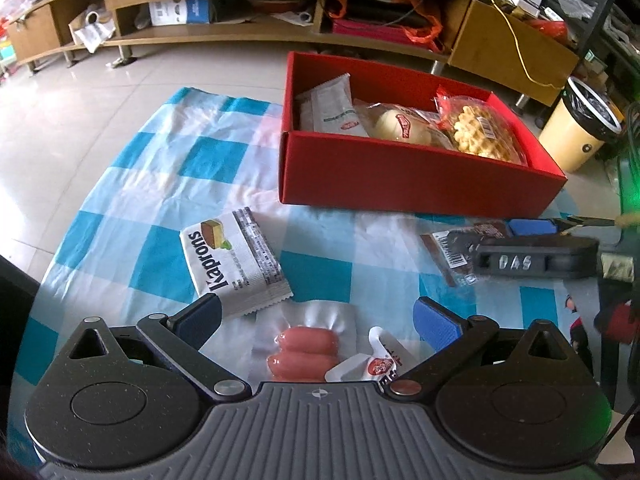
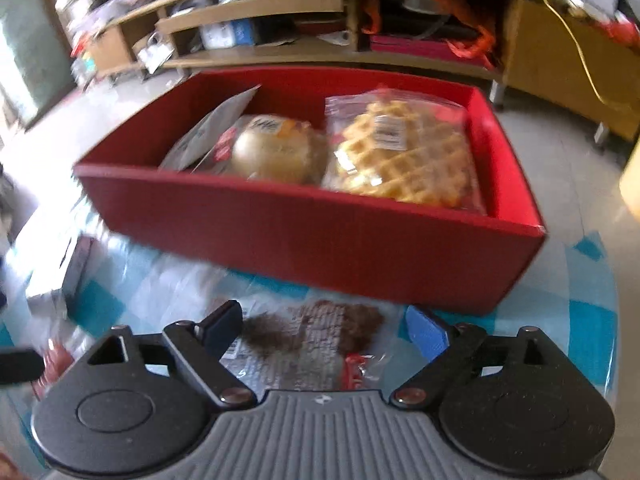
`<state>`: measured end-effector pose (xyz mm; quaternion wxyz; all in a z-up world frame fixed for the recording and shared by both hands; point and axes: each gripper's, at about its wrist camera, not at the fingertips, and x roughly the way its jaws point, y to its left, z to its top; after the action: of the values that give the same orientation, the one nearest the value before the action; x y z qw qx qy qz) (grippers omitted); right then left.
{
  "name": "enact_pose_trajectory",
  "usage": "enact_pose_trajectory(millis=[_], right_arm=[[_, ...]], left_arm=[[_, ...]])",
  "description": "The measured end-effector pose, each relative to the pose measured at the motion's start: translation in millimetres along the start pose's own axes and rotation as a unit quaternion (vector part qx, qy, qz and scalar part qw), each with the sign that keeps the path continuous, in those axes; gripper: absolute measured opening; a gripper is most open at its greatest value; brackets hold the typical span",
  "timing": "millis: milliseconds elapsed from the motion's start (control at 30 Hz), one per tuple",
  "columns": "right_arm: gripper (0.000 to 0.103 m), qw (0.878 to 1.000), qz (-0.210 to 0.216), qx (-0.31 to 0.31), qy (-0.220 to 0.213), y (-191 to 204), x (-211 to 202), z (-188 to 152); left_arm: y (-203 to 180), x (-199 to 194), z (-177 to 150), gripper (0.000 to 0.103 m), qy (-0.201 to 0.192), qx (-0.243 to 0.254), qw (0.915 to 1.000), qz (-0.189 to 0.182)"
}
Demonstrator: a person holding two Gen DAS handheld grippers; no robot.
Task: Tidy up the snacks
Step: 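Move both open tools back toward the sausages and remaining packets, then move left tool to the white duck-snack pouch while right tool approaches the clear jerky bag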
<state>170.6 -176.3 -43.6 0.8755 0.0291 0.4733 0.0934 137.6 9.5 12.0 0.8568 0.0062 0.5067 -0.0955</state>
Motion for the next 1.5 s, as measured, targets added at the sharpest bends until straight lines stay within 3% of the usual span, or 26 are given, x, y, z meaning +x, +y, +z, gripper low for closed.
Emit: enact_pose_trajectory(millis=[233, 400, 600, 800, 967, 1100, 1300, 1500], right_arm=[[0.089, 1.000, 0.013, -0.009, 0.024, 9.1, -22.6, -26.6], [0.091, 0.998, -0.006, -0.043, 0.040, 30.9, -40.4, -57.1], [0.089, 0.997, 0.021, -0.041, 0.058, 36.6, -61.1, -77.9], [0.089, 0.999, 0.020, -0.024, 0.013, 19.2, -77.4, -64.9], [0.089, 0.999, 0.046, 0.022, -0.016, -1.3, -56.5, -36.4], [0.089, 0.997, 0.066, 0.009, -0.036, 7.8, -42.9, -22.4], [0.091, 0.996, 0.061, -0.059, -0.032, 26.5, -25.9, -20.8], [0.095, 0.991, 0.112, -0.056, 0.042, 27.6, -41.1, -31.0]], left_arm=[[-0.7, -4.7, -1.5, 0.103, 0.000, -0.002, 1.0000, -0.007], [-10.2, -14.2, -4.8, 0.103, -0.009, 0.005, 0.9998, -0.017], [-17.3, -29.1, -12.8, 0.103, -0.022, 0.010, 0.9994, -0.026], [-14.0, -25.1, -20.5, 0.103, -0.008, 0.005, 0.9997, -0.024], [-10.1, -17.8, -24.7, 0.103, 0.007, -0.007, 0.9997, -0.020], [-8.5, -15.9, -25.1, 0.103, 0.011, -0.007, 0.9997, -0.022], [-1.5, -10.2, -23.8, 0.103, 0.019, -0.013, 0.9995, -0.023], [7.1, -12.8, -22.2, 0.103, 0.017, -0.022, 0.9992, -0.027]])
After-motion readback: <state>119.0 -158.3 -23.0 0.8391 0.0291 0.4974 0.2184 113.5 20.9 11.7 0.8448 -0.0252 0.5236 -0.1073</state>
